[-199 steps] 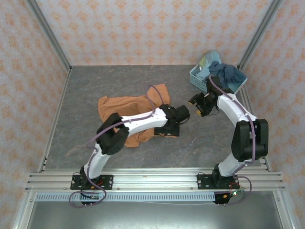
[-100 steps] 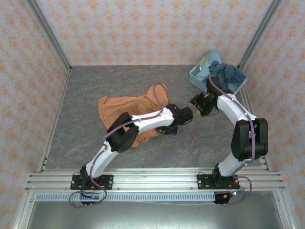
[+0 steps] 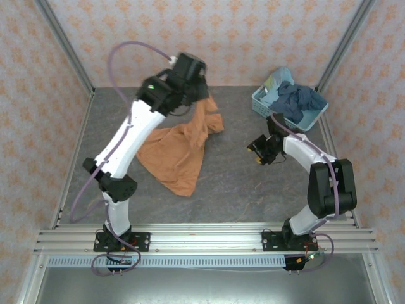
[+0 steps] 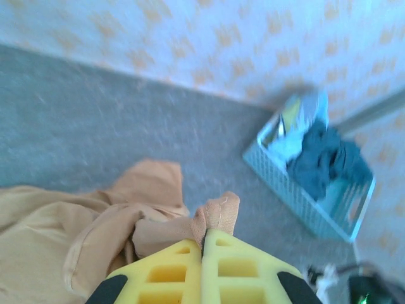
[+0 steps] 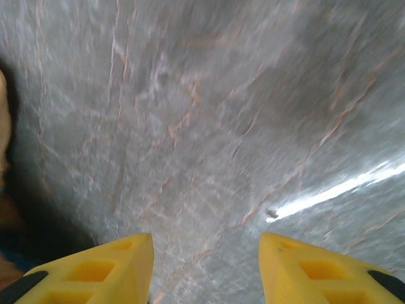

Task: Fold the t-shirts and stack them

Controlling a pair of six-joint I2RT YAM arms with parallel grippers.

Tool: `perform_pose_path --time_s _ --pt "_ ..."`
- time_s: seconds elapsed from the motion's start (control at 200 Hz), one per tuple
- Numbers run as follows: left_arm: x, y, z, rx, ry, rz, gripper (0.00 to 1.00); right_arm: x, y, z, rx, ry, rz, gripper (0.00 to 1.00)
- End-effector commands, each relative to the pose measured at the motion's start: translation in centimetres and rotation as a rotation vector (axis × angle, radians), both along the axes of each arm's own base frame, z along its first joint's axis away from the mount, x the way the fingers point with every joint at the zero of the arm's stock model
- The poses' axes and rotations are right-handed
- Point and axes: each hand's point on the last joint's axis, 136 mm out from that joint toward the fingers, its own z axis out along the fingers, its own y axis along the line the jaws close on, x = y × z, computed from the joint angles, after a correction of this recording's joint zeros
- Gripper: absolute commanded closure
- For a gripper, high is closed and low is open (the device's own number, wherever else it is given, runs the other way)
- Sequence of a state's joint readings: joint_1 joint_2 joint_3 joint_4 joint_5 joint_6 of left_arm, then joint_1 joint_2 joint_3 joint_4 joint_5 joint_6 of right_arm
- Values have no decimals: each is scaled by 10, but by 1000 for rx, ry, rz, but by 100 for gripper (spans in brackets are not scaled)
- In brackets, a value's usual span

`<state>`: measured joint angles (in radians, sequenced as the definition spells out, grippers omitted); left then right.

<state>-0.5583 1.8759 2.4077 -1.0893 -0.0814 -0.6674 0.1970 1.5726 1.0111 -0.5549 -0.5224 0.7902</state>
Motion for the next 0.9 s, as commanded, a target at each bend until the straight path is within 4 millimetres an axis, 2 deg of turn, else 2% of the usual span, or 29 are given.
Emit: perform_pose_path --time_s 0.0,0.075,0.19,0.275,0.35,0.415,0.485,0.565,0.641,0.746,0.896 --pt "-5 51 43 -48 -94 89 100 -6 39 6 53 -15 0 53" --pt "-8 83 55 -63 -123 159 100 -9 73 4 87 -11 30 52" --pt "-13 121 44 -68 -94 234 100 -10 129 2 158 10 78 49" --pt "-19 139 36 -80 -84 270 100 -16 171 -6 200 65 92 48" --pt "-25 148 30 -93 -82 284 100 -14 194 -12 246 105 46 47" --pt "-29 152 23 -93 -67 284 100 -7 199 -14 274 127 -39 44" --pt "-33 154 15 -81 -46 276 100 6 200 -6 332 118 -173 40" --pt "-40 159 8 -66 -35 277 100 17 194 7 370 99 -316 37" --pt "-46 164 2 -62 -25 281 100 17 186 12 376 119 -425 32" --pt "-54 168 -6 -57 -12 279 100 16 183 4 416 179 -555 29" --pt "-63 171 -12 -46 0 277 100 29 192 -11 497 238 -691 26"
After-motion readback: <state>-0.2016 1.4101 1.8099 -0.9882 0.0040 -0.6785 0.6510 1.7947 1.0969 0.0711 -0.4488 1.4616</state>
